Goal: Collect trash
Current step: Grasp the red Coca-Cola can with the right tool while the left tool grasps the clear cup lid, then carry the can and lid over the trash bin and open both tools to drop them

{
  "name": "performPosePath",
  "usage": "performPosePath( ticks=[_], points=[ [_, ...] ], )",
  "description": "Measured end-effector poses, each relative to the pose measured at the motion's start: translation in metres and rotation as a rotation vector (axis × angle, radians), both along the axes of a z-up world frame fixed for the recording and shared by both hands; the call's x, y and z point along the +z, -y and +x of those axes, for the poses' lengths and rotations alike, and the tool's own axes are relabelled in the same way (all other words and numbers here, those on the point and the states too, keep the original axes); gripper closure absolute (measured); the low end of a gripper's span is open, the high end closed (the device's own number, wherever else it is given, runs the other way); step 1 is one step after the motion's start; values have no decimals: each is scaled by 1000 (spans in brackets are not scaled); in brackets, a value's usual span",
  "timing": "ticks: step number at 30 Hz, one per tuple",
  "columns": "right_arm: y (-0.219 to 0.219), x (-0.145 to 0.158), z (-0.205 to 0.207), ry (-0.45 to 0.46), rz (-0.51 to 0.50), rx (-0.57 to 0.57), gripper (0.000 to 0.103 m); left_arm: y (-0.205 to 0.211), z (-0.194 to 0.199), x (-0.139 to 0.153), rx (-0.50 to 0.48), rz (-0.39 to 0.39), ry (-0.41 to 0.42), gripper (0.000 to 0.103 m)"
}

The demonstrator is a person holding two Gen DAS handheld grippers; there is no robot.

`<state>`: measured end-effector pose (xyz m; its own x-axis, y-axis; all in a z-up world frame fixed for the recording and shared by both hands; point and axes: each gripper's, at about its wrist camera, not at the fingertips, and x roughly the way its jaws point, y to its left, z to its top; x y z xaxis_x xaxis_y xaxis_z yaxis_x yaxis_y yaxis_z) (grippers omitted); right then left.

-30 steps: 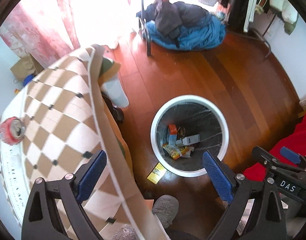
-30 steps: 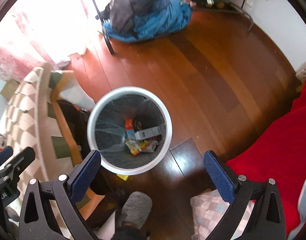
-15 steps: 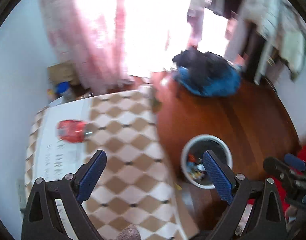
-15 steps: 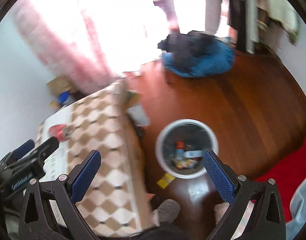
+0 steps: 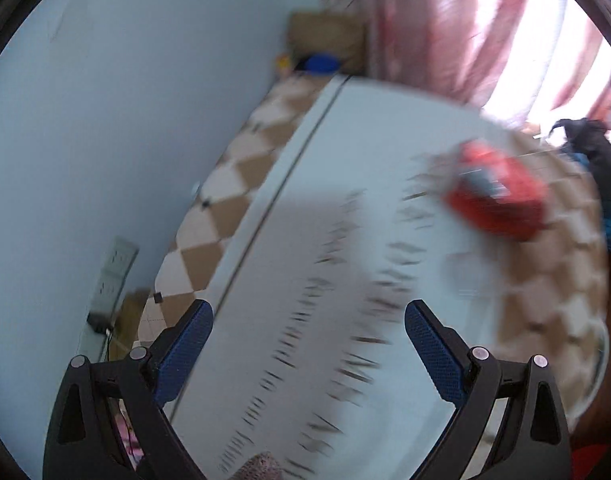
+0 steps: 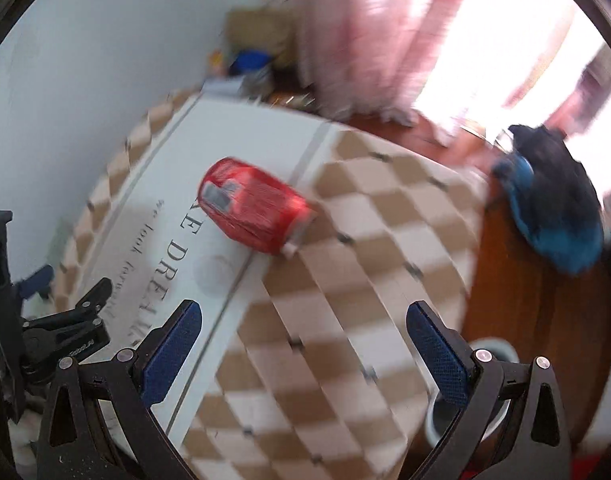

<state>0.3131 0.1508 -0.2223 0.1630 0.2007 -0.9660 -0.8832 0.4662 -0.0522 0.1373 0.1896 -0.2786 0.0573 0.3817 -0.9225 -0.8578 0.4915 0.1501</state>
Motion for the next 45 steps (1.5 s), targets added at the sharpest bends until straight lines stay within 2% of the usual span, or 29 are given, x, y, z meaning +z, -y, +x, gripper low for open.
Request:
performPosePath(
  ticks=[3, 6, 9, 11, 13, 15, 17, 20, 24, 26, 29, 32, 33, 34, 35, 36, 37, 39, 45],
  points=[
    [-57, -41, 1, 24, -112, 126, 0, -30, -8, -37, 35, -39, -30, 5],
    [-92, -76, 3, 29, -209, 205, 0, -45, -11, -58, 38, -60, -40, 5],
    [-117, -107, 7, 28, -290, 242, 0, -54, -12, -68, 37, -71, -39, 5],
    [-127, -120, 10, 18, -288, 234, 0, -56, -11, -68, 34, -77, -32, 5],
    [-130, -124, 14, -8, -270, 205, 8, -59, -8, -69, 27, -80, -29, 5],
    [-127, -123, 18, -25, -239, 176, 9, -59, -3, -65, 12, -73, -27, 5],
    [-118, -123, 24, -50, -221, 138, 9, -55, 3, -58, -13, -55, -27, 5],
    [-93, -116, 39, -42, -194, 34, 9, -45, 10, -46, -54, -45, 3, 5],
    [-35, -102, 62, -68, -125, -127, 9, -17, 25, -26, -151, -72, 116, 5],
    [3, -96, 73, -73, -96, -213, 9, 2, 40, -23, -227, -113, 157, 5],
    [42, -98, 78, -105, -70, -297, 9, 21, 64, -29, -306, -162, 168, 6],
    [68, -103, 78, -130, -53, -355, 9, 33, 84, -44, -359, -168, 128, 7],
    [76, -103, 78, -127, -48, -371, 9, 35, 90, -48, -370, -169, 115, 12],
    [82, -103, 77, -127, -45, -375, 9, 40, 96, -51, -376, -160, 101, 36],
    [87, -103, 76, -128, -40, -384, 9, 42, 99, -54, -377, -152, 80, 55],
    [92, -100, 77, -129, -33, -391, 9, 42, 100, -53, -378, -152, 82, 57],
    [96, -97, 76, -125, -25, -390, 9, 43, 99, -50, -380, -148, 94, 67],
    [98, -92, 74, -112, -10, -381, 9, 45, 97, -42, -381, -139, 104, 67],
    [119, -55, 57, -100, 88, -378, 9, 61, 78, -3, -386, -35, 131, 67]
  ],
)
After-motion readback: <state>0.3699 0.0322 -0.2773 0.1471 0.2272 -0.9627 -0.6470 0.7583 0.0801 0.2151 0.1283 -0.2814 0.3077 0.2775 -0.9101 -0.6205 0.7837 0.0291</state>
